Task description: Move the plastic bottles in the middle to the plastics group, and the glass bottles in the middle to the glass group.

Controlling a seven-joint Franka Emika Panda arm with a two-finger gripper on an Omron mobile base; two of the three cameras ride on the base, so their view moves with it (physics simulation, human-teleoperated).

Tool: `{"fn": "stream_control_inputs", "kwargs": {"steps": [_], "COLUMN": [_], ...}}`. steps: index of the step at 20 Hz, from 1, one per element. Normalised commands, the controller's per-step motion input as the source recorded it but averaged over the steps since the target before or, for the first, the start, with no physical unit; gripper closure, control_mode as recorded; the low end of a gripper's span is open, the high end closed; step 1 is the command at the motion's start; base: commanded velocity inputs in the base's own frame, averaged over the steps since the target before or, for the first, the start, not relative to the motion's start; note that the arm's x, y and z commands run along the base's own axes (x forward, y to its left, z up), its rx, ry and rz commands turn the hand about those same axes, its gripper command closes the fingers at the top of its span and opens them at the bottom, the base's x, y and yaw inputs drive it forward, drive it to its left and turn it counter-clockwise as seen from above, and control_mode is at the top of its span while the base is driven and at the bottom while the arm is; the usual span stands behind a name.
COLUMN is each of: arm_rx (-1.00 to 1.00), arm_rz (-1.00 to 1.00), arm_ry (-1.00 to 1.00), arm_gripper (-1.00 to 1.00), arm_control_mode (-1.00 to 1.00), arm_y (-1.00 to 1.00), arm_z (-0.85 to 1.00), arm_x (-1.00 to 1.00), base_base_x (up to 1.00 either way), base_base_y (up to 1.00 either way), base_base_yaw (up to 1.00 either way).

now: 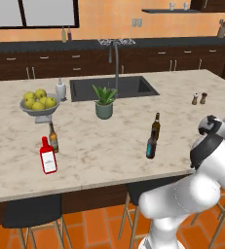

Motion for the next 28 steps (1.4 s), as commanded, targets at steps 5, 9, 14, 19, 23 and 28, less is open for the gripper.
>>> {"fn": "stream_control_inputs", "kwargs": {"steps": [5, 9, 14, 19, 23, 28], "arm_rx": [0.02, 0.06, 0.09, 0.12, 0.09, 0.09], "arm_rz": [0.00, 0.00, 0.00, 0.00, 0.00, 0.00], "arm_ry": [0.00, 0.00, 0.00, 0.00, 0.00, 0.00], "arm_gripper": [1.00, 1.00, 1.00, 1.00, 1.00, 1.00], "arm_control_mode": [-1.00, -1.00, -1.00, -1.00, -1.00, -1.00], "arm_y": [-0.83, -0.72, -0.48, -0.28, -0.53, -0.39], "arm_z": [0.00, 0.00, -0.06, -0.27, -0.12, 0.01], "arm_x": [0.19, 0.18, 0.27, 0.15, 0.05, 0.04], "base_base_x": [0.00, 0.00, 0.00, 0.00, 0.00, 0.00], "base_base_y": [0.00, 0.00, 0.00, 0.00, 0.00, 0.00], "base_base_yaw": [0.00, 0.00, 0.00, 0.00, 0.00, 0.00]}}
